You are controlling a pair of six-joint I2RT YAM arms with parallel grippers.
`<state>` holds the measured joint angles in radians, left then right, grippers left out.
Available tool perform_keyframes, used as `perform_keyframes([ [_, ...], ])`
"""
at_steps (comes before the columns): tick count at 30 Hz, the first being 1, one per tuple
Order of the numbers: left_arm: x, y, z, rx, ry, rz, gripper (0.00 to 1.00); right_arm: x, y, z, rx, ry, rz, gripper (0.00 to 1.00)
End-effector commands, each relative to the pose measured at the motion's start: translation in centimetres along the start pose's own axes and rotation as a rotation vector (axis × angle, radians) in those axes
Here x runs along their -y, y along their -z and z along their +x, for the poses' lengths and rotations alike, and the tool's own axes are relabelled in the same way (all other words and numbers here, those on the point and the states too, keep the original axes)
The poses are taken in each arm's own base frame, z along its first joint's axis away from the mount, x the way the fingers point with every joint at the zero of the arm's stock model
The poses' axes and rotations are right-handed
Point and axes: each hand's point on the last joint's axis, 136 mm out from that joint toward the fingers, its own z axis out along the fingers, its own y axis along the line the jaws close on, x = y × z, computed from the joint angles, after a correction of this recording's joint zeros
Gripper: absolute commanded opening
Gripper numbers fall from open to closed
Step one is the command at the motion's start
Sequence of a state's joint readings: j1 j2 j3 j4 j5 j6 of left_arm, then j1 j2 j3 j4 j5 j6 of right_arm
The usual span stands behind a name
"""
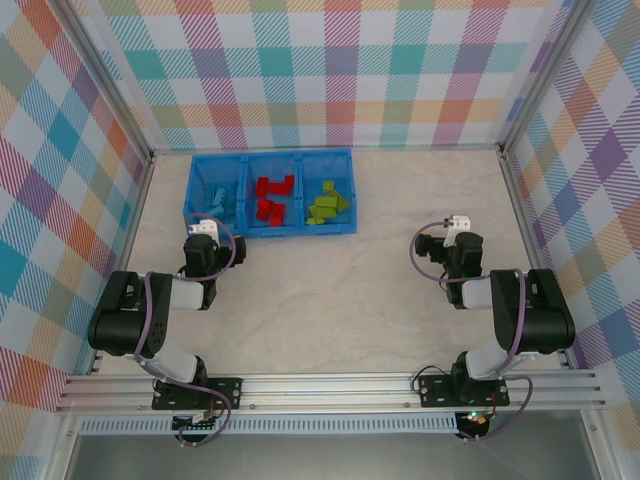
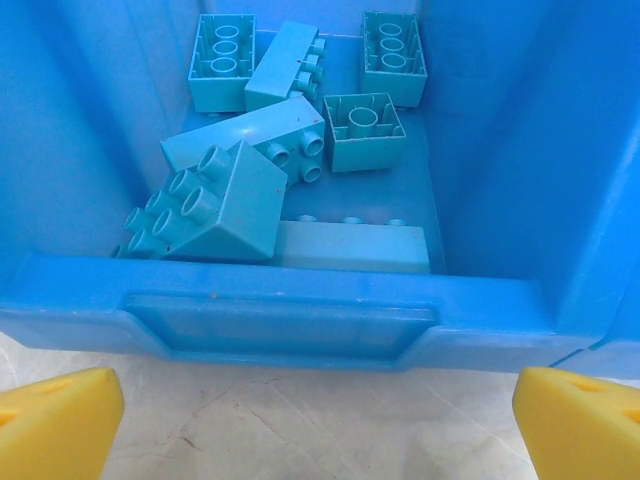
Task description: Sort the legos into containers by color
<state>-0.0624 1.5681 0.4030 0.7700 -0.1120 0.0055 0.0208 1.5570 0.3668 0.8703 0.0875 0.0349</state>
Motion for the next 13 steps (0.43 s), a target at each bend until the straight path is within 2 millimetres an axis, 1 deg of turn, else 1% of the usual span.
perform_keyframes([
  [1, 0.53, -0.08, -1.72, 0.056, -0.011, 0.022, 1.00, -0.65, -0.15, -1.99, 0.066, 0.022, -0.029, 1.00],
  [13, 0.54, -0.09, -1.83, 0.058, -0.010, 0.023, 1.00, -0.71, -0.25, -1.97, 0.060, 0.018, -0.040, 1.00],
])
